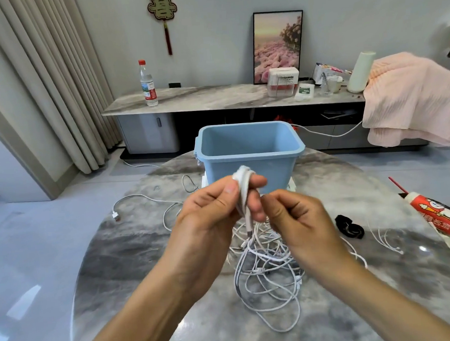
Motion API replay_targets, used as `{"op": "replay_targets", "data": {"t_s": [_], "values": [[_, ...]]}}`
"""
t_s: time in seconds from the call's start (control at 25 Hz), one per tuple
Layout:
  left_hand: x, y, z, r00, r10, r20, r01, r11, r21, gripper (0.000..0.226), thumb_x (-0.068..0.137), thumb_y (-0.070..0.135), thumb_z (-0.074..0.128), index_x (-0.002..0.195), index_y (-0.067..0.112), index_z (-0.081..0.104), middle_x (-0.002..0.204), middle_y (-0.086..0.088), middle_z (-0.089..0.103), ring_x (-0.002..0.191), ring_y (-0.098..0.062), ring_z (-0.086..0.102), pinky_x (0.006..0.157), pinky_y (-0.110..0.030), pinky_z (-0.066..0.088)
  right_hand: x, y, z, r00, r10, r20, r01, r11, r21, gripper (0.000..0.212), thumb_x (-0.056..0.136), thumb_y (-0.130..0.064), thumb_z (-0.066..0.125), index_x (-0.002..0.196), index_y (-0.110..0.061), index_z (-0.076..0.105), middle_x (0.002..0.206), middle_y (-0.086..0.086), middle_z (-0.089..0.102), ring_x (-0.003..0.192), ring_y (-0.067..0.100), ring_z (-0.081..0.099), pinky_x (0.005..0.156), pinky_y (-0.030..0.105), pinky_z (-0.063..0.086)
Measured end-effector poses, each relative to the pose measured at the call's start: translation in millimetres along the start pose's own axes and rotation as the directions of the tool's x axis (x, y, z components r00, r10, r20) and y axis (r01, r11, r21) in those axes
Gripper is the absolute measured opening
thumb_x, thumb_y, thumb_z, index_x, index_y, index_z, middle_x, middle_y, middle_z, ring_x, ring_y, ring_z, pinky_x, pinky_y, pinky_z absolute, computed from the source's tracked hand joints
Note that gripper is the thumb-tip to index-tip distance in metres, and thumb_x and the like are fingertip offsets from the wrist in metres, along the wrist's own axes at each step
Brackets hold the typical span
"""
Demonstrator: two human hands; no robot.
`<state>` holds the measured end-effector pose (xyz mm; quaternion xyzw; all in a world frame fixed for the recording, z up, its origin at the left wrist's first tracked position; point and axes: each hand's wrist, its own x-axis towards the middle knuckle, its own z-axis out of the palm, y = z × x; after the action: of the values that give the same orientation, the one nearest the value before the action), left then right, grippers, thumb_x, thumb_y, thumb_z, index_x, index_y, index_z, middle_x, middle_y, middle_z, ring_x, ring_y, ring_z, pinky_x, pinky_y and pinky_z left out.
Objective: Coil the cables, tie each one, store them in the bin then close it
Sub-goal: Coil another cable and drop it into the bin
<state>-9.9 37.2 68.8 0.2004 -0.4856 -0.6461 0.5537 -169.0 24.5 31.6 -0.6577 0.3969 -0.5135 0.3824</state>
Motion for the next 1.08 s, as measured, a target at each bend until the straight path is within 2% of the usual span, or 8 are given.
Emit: {"op": "replay_targets", "data": {"t_s": [0.16,0.24,0.36,0.52,0.64,0.72,0.92,1.08], "values": [[8,-1,-10,0.969,-0.005,-0.248,-0.003,1.000,-0.031,0.031,0.089,0.023,0.050,0.110,0.005,0.067,0.084,-0.003,0.070,0.084,-0.015,0.070,0.074,-0.023,0.053,-29,-8,32,0.979,0.146,0.142,-0.147,0.989,-0.001,0.018,0.101,-0.030,0.047,0.094,-0.027,0.064,0.054,-0.013,0.043,0.052,0.005,0.036,0.052,0.020,0.029],[8,-6,-16,0.958,0.076,-0.275,-0.014,0.975,0.222,0.029,0.089,0.026,0.054,0.103,0.006,0.071,0.089,-0.003,0.075,0.101,-0.014,0.070,0.076,-0.026,0.054,-32,-13,36,0.958,0.180,0.222,-0.151,0.978,-0.141,0.015,0.102,-0.024,0.047,0.101,-0.032,0.061,0.058,-0.019,0.053,0.054,0.000,0.046,0.058,0.018,0.033],[3,-14,-22,0.960,0.280,-0.014,-0.170,0.623,0.764,0.024,0.098,0.022,0.055,0.089,0.007,0.072,0.090,0.005,0.074,0.109,-0.002,0.064,0.091,-0.036,0.051,-22,-34,14,0.883,0.319,0.343,-0.274,0.946,-0.175,0.016,0.102,-0.020,0.050,0.092,-0.024,0.063,0.057,-0.008,0.059,0.050,0.004,0.052,0.055,0.029,0.043],[3,-15,-21,0.950,0.208,0.232,-0.290,0.319,0.902,0.027,0.102,0.022,0.046,0.084,0.010,0.061,0.082,0.007,0.065,0.084,-0.008,0.061,0.091,-0.042,0.044,-8,-63,-33,0.886,0.297,0.355,-0.186,0.931,-0.314,0.024,0.098,-0.024,0.058,0.077,-0.019,0.068,0.053,-0.002,0.060,0.048,0.008,0.052,0.050,0.028,0.044],[2,-8,-11,0.956,0.054,0.287,-0.278,0.468,0.839,0.031,0.103,0.021,0.042,0.079,0.006,0.054,0.071,0.004,0.055,0.069,-0.019,0.053,0.068,-0.039,0.043,-3,-64,-49,0.955,-0.108,0.275,0.270,0.700,-0.661,0.018,0.088,-0.046,0.063,0.074,-0.036,0.070,0.056,-0.010,0.061,0.052,0.010,0.054,0.052,0.028,0.042],[1,-4,-9,0.963,-0.061,0.261,-0.164,0.638,0.752,0.030,0.102,0.022,0.041,0.079,0.010,0.057,0.068,0.004,0.053,0.065,-0.017,0.051,0.063,-0.034,0.042,0,-60,-54,0.950,-0.222,0.220,0.312,0.655,-0.688,0.032,0.080,-0.057,0.067,0.071,-0.027,0.071,0.053,-0.010,0.058,0.050,0.011,0.050,0.048,0.027,0.039],[-5,-2,0,0.969,-0.127,0.213,0.027,0.908,0.418,0.033,0.095,0.028,0.046,0.082,0.005,0.066,0.062,-0.005,0.048,0.059,-0.015,0.042,0.058,-0.024,0.032,10,-32,-55,0.974,-0.198,0.113,0.214,0.964,-0.155,0.031,0.081,-0.054,0.070,0.074,-0.024,0.070,0.057,0.003,0.057,0.049,0.017,0.045,0.046,0.030,0.034],[-3,-4,4,0.995,-0.056,0.085,0.059,0.998,-0.031,0.028,0.094,0.021,0.045,0.088,0.006,0.068,0.066,-0.003,0.048,0.059,-0.015,0.044,0.061,-0.021,0.039,-5,-3,-9,0.997,-0.002,0.074,-0.008,0.991,0.136,0.021,0.095,-0.037,0.057,0.085,-0.022,0.068,0.058,0.012,0.052,0.048,0.006,0.035,0.046,0.016,0.029]]}}
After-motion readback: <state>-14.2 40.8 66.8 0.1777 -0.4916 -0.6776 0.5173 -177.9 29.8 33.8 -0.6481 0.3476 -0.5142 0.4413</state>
